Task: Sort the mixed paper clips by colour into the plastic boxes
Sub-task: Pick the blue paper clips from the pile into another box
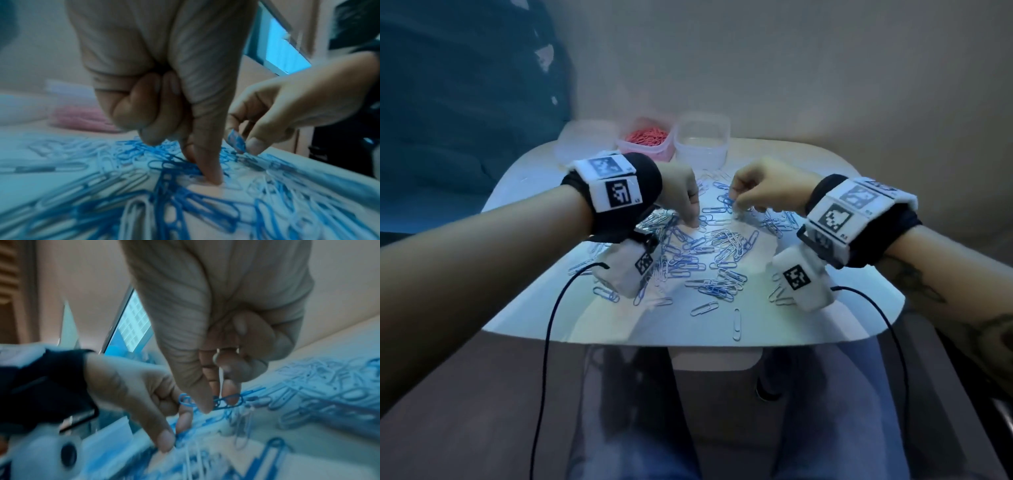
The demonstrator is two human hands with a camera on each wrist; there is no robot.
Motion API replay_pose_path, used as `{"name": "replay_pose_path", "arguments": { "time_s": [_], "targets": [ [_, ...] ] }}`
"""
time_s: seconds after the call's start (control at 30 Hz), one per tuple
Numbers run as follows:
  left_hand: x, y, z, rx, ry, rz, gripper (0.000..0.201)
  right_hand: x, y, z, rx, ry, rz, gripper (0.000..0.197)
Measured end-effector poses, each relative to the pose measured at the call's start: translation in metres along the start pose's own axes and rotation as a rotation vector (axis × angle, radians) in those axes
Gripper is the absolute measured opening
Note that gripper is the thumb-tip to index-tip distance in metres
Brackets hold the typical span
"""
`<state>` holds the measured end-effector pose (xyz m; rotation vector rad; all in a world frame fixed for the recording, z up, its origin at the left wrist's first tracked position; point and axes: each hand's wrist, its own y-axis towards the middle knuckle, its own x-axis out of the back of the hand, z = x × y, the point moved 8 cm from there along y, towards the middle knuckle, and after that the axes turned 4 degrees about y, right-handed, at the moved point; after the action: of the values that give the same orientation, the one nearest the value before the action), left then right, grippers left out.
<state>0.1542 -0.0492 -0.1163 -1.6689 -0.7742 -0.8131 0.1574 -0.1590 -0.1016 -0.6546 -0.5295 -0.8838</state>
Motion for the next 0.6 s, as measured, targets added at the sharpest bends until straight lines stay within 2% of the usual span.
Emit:
{"name": "replay_pose_path", "arguments": {
  "time_s": [0.1, 0.2, 0.3, 0.4, 0.47, 0.53, 0.6],
  "targets": [
    [-0.003, -0.001, 0.006, -0.016, -0.04, 0.034, 0.012, 0.005, -0.008, -0.006, -0.035, 0.172, 0.006, 0.023],
    [0.003, -0.011, 0.01, -0.066, -0.223, 0.004, 0.013, 0.006, -0.018, -0.005, -0.037, 0.377, 0.01, 0.021],
    [0.01, -0.026, 0.004, -0.147, -0.611, -0.053, 0.017, 0.006, -0.028, 0.003, -0.005, 0.605, 0.019, 0.018],
    [0.011, -0.038, -0.005, -0.172, -1.132, -0.154, 0.03, 0.009, -0.039, 0.016, 0.03, 0.796, -0.013, 0.016],
    [0.006, -0.043, -0.012, -0.196, -1.463, -0.153, 0.028, 0.01, -0.047, 0.025, 0.057, 0.854, -0.03, 0.014],
    [0.0, -0.044, -0.017, -0.221, -1.664, -0.137, 0.031, 0.01, -0.052, 0.032, 0.076, 0.843, -0.043, 0.011],
    [-0.002, -0.044, -0.016, -0.225, -1.744, -0.169, 0.039, 0.011, -0.056, 0.036, 0.085, 0.806, -0.066, 0.009]
  ]
}}
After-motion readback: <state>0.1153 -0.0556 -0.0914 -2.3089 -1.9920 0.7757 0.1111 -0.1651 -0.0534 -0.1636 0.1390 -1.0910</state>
